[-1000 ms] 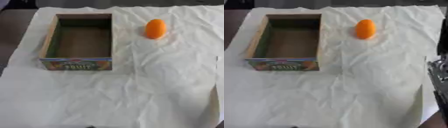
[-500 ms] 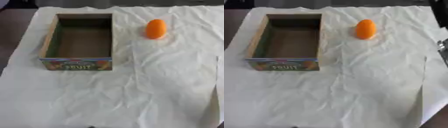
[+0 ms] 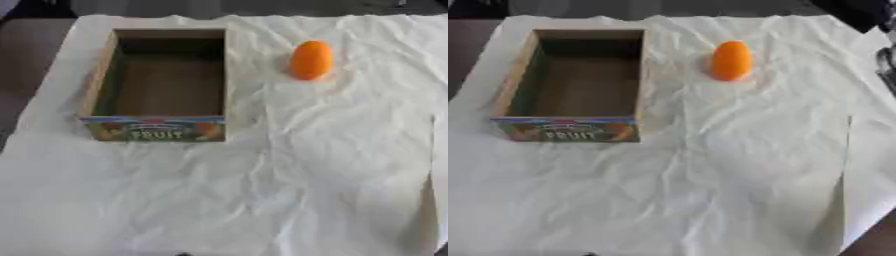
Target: Pick up objects on the table and place them in the box.
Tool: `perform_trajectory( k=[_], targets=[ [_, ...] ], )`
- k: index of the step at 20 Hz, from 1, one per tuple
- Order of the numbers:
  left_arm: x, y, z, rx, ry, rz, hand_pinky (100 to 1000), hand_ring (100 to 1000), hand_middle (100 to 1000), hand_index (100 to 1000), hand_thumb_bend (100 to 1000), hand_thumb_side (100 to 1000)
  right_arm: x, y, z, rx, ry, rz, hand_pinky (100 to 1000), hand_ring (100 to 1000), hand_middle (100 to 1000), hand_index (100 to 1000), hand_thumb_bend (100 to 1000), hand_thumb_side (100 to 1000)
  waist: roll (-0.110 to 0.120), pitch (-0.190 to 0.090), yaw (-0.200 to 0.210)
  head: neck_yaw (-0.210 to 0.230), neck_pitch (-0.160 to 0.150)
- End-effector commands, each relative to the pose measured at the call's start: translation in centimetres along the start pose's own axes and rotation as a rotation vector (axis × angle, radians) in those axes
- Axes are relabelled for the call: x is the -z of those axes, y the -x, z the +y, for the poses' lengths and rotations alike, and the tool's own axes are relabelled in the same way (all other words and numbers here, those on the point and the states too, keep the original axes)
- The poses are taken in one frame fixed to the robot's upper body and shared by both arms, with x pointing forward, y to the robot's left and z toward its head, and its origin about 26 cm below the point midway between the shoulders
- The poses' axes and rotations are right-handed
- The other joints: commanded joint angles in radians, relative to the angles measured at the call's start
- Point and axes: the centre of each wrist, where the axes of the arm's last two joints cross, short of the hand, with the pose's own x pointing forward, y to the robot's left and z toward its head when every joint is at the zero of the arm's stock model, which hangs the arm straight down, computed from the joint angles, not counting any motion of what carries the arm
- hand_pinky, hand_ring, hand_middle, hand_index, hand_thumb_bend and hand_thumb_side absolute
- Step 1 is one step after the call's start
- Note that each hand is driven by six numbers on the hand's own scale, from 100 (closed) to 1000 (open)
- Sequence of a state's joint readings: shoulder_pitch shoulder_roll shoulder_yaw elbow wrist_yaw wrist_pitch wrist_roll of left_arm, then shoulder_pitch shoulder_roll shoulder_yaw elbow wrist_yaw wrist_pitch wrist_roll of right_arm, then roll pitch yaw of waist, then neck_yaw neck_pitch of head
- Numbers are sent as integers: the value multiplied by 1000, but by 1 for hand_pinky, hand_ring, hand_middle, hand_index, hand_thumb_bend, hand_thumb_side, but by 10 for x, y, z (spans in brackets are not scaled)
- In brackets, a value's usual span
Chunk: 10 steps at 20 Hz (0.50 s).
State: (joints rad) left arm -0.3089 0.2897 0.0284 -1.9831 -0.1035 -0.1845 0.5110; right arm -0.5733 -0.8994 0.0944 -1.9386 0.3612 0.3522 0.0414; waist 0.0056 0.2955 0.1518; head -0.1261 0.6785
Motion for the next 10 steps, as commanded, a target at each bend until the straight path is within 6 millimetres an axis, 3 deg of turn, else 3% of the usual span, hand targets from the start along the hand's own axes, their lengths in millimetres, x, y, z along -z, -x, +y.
perform_trajectory(
  k=[1,6,10],
  targets=[
    [6,-6,0,-9,18,-28,342,657,807,780,100,702,11,5,-9,-110,-56,-11,893,929,851,947,557,1000,-2,-21,2,-4,-10],
    [5,-7,-1,-14,28,-25,341,658,809,780,100,703,31,7,-5,-191,-161,-44,902,938,859,943,636,987,-6,-21,8,-12,-15],
    [5,-7,-2,-17,32,-24,340,659,809,780,100,704,46,10,1,-208,-248,-56,917,957,863,960,682,860,-8,-19,13,-18,-18]
  ],
)
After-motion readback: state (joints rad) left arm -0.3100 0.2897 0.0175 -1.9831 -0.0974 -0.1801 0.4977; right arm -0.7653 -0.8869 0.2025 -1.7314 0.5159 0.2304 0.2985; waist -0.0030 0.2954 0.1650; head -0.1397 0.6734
